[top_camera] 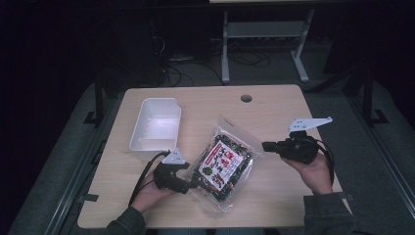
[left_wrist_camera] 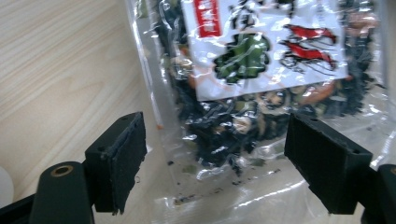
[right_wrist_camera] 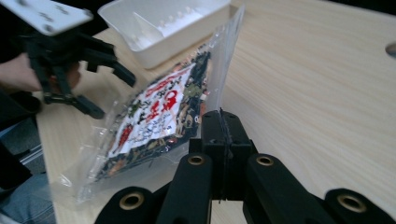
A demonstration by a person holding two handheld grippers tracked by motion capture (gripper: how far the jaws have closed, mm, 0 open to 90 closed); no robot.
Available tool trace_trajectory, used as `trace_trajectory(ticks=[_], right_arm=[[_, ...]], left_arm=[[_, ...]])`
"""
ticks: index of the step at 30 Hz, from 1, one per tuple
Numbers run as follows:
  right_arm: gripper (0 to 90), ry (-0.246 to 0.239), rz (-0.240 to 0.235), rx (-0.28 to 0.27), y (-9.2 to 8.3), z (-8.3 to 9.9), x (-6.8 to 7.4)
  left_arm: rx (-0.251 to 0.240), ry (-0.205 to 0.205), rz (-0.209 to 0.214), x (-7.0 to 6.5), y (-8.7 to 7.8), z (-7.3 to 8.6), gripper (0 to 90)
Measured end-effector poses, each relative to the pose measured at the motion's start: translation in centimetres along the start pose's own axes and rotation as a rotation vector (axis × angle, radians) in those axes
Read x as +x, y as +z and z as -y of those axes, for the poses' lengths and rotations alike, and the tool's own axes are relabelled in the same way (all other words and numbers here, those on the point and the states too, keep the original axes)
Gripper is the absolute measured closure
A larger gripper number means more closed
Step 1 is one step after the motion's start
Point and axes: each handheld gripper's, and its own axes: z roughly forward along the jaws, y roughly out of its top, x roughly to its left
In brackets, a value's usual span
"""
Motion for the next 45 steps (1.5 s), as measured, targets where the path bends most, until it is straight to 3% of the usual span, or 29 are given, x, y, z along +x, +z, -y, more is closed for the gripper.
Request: trace_trajectory(ticks=[3,6,10,15,18,20,27,28,31,34,39,45], right_arm=[[89.5,-0.017,-0.026,-0.020,-0.6,-0.5,0.6],[89.7,-0.081,-0.036,-0.048,-1.9,-1.8,2.3],[89.7,-0.112,-0.055,-0.077,-2.5,-2.4,3.2],[89.7,-0.104,-0.062,-0.091,-2.3,-2.3,3.1],[89.7,-0.084,-0.080,-0.114,-2.2,-2.1,2.7],[89.7,-0.079,-0.092,-0.131,-2.2,-2.0,2.6],[89.7,-0.075,-0.071,-0.154,-1.9,-1.9,2.6],[89.7,-0.066,-0.063,-0.164,-1.9,-1.7,2.4],[89.7,-0.054,-0.064,-0.178,-2.1,-1.5,2.1],[89.6,-0.044,-0.041,-0.187,-2.1,-1.2,1.8],[88.8,-0.014,-0.047,-0.212,-2.3,-0.5,1.0],[70.1,0.007,-0.074,-0.206,-2.0,0.1,0.1]], left_arm=[[-0.017,-0.012,0.009,0.1,0.1,-0.2,19.5],[-0.024,-0.008,0.020,0.1,0.4,-0.3,19.4],[-0.043,-0.028,0.065,0.4,0.9,-0.4,19.6],[-0.062,-0.055,0.160,0.8,1.2,-0.4,28.1],[-0.049,-0.069,0.187,0.9,1.4,-0.4,37.4],[-0.042,-0.073,0.200,0.9,1.4,-0.3,38.5],[-0.045,-0.060,0.243,0.6,1.3,-0.4,49.9],[-0.053,-0.059,0.270,0.7,1.2,-0.4,60.6],[-0.051,-0.029,0.266,0.5,1.1,-0.4,62.7],[-0.058,-0.005,0.262,0.2,0.9,-0.5,71.6],[-0.072,0.023,0.245,-0.3,0.6,-0.7,74.2],[-0.079,0.062,0.219,-0.8,0.3,-0.9,74.4]])
